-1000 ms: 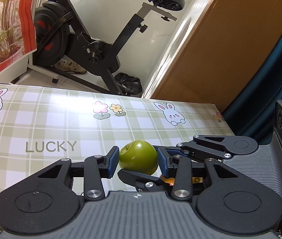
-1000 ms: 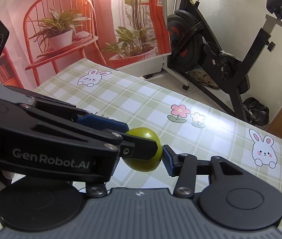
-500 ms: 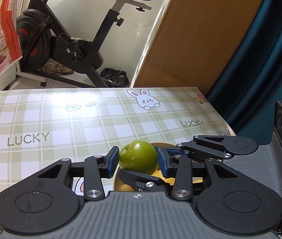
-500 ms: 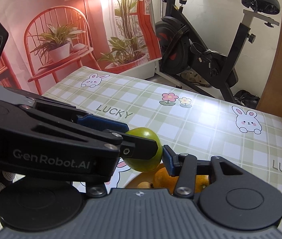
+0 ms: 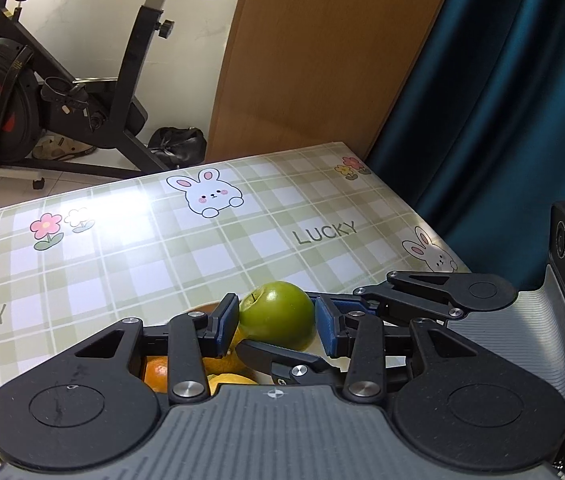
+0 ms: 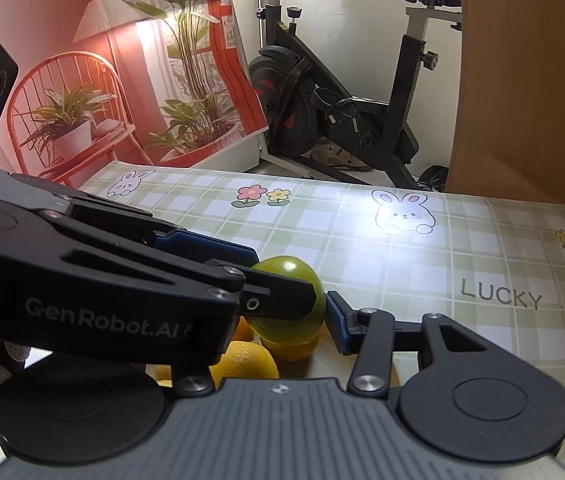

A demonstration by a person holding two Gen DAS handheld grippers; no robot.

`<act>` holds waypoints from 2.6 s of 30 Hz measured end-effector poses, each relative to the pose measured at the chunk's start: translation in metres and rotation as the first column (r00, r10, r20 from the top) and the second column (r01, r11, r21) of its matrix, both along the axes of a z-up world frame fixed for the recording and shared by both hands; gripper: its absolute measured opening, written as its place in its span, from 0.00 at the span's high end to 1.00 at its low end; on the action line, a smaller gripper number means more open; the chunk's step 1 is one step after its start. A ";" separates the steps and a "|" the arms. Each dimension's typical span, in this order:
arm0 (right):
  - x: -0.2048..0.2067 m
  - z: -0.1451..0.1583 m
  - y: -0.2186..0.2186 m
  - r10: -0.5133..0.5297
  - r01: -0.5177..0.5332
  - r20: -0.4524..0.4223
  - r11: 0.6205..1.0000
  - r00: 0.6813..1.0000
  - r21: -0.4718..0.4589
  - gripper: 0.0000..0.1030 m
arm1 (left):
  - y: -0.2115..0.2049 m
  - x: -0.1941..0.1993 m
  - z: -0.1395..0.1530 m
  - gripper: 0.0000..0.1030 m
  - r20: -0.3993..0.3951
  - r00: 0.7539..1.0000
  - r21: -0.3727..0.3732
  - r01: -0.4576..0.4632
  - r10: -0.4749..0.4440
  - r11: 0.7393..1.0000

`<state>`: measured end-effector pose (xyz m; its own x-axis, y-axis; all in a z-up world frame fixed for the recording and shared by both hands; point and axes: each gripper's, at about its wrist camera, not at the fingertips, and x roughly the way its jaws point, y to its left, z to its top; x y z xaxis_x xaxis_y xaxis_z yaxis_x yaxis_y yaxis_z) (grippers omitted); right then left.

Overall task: Organize fruits
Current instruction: 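Carry the green lime over to the beige plate and lower it, then open both tools to release the lime on the plate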

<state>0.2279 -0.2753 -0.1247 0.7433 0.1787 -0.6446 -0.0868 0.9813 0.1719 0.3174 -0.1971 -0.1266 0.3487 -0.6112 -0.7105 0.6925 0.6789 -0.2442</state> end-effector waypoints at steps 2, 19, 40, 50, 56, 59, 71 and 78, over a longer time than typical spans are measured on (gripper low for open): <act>-0.003 -0.003 -0.007 -0.015 0.015 -0.003 1.000 1.000 0.009 0.53 | -0.007 -0.001 -0.002 0.58 -0.004 1.000 0.011 0.015 -0.015 1.000; -0.017 -0.032 -0.039 -0.064 0.070 -0.064 0.994 0.996 0.089 0.53 | -0.028 -0.003 -0.029 0.58 -0.063 0.997 0.081 0.049 -0.044 0.996; 0.000 -0.040 -0.034 -0.059 0.069 -0.100 0.993 0.993 0.097 0.52 | -0.027 0.004 -0.043 0.58 -0.079 0.997 0.081 0.014 -0.007 0.997; 0.004 -0.038 -0.023 -0.058 0.063 -0.109 0.997 0.992 0.039 0.52 | -0.020 0.001 -0.036 0.56 -0.060 0.998 0.086 -0.007 0.012 0.996; 0.002 -0.032 -0.018 -0.074 0.076 -0.098 0.997 0.992 0.013 0.47 | -0.010 -0.006 -0.026 0.54 -0.035 0.999 0.083 -0.017 0.020 0.996; -0.001 -0.028 -0.017 -0.079 0.080 -0.091 0.997 0.993 0.000 0.44 | -0.003 -0.012 -0.019 0.52 -0.010 0.999 0.087 -0.029 0.030 0.996; -0.024 -0.004 -0.002 -0.102 0.100 -0.028 0.993 0.994 -0.056 0.32 | 0.029 -0.045 0.019 0.43 0.104 0.991 0.051 -0.084 0.079 0.995; -0.044 0.010 0.005 -0.120 0.119 -0.006 0.991 0.993 -0.060 0.19 | 0.056 -0.072 0.043 0.22 0.167 0.972 -0.030 -0.160 0.163 0.987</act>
<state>0.1838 -0.2701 -0.1151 0.7508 0.0497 -0.6586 0.0332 0.9931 0.1128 0.2458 -0.1412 -0.0841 0.5574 -0.5481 -0.6236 0.6063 0.7819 -0.1453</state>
